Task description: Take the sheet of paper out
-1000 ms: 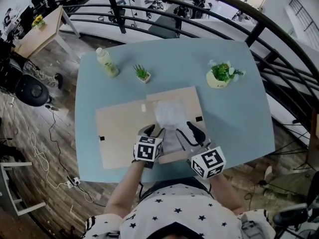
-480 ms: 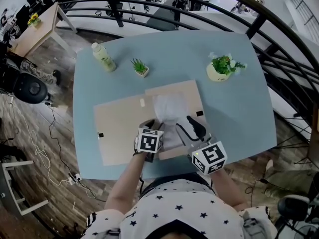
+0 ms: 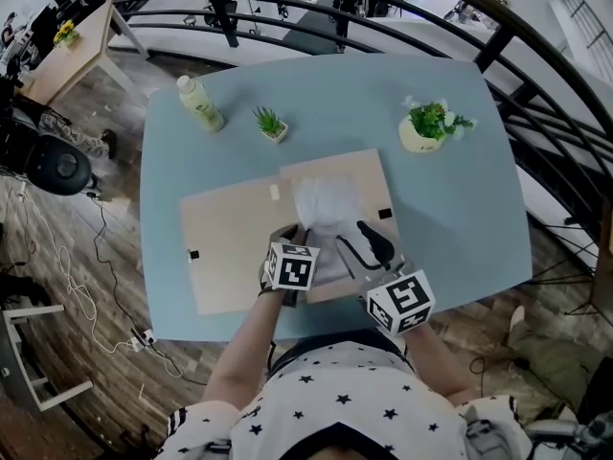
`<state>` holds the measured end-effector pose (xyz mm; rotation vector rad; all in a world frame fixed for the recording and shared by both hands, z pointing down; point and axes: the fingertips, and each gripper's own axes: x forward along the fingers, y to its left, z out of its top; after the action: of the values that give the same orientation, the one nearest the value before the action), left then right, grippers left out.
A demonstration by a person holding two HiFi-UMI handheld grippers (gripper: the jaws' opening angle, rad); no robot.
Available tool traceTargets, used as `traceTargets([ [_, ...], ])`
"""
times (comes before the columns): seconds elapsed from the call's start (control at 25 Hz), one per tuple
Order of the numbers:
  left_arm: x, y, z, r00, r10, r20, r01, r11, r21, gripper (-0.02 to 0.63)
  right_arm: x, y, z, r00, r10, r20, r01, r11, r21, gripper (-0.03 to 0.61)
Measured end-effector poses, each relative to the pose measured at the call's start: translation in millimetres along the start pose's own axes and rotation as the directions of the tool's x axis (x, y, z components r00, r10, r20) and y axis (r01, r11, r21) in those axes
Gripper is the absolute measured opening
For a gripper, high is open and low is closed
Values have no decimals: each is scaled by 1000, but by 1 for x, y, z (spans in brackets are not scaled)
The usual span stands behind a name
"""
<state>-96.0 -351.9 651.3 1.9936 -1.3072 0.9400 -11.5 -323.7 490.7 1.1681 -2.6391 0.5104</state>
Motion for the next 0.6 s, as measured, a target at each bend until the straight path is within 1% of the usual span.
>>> traceTargets([
  [0.28, 0, 3, 0, 999, 35, 3, -35, 999, 0, 78, -6, 3, -3, 1000, -8, 3, 8, 1000, 5, 173],
  [0.36, 1, 6, 0, 999, 46, 4, -46, 999, -3, 62, -8, 3, -4, 1000, -13, 3, 13, 1000, 5, 173],
  [0.44, 1, 11, 0, 998, 59, 4, -58, 998, -9, 33, -10, 5, -5, 1000, -17, 5, 17, 1000, 6, 173],
  [0.6, 1, 13, 0, 997, 70, 7, -70, 998, 0, 12, -15, 8, -6, 1000, -21, 10, 21, 1000, 6, 173],
])
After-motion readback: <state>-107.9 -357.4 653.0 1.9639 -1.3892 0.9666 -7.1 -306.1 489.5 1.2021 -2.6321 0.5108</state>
